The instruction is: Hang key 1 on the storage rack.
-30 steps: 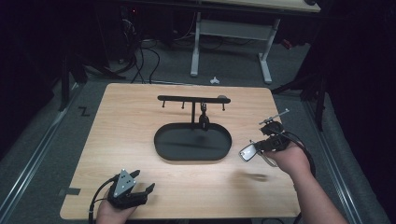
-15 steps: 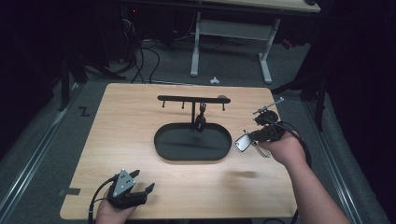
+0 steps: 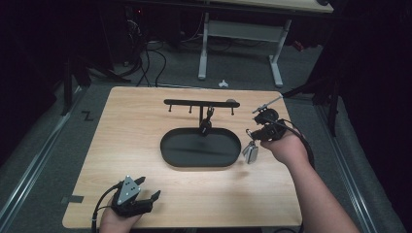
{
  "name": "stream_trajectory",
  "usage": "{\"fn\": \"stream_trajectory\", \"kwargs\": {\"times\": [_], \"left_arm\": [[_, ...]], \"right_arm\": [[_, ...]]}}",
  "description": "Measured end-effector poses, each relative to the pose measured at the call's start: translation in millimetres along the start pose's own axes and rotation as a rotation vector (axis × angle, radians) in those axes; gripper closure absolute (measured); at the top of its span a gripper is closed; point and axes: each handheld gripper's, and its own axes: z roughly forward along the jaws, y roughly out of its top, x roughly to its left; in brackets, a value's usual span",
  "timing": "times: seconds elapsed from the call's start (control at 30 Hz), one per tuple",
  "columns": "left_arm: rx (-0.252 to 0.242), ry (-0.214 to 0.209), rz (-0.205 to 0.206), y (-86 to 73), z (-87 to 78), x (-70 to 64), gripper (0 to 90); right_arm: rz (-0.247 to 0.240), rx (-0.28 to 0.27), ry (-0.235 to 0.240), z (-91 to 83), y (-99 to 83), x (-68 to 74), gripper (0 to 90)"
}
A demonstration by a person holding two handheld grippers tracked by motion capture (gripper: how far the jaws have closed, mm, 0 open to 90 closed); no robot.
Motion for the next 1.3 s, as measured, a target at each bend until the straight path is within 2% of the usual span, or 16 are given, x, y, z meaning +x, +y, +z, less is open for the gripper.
{"fn": "stream_trajectory", "kwargs": {"times": [0.27,0.83,1.1,1.3], "left_arm": [[-0.001,0.001,0.000,0.0,-0.5,0.2,26.4],[-0.003,0.001,-0.002,0.4,-2.1,1.9,26.4],[-0.004,0.005,-0.007,-0.4,-2.0,3.1,26.4],[0.000,0.006,-0.007,-0.9,-2.0,3.0,26.3]], "right_arm": [[-0.028,-0.039,0.007,-14.8,20.8,9.8,86.6],[-0.082,-0.056,0.009,-28.3,53.2,31.2,86.7],[-0.069,-0.061,0.011,-27.3,63.0,26.3,86.7],[-0.057,-0.054,0.019,-16.8,69.0,21.6,86.7]]}}
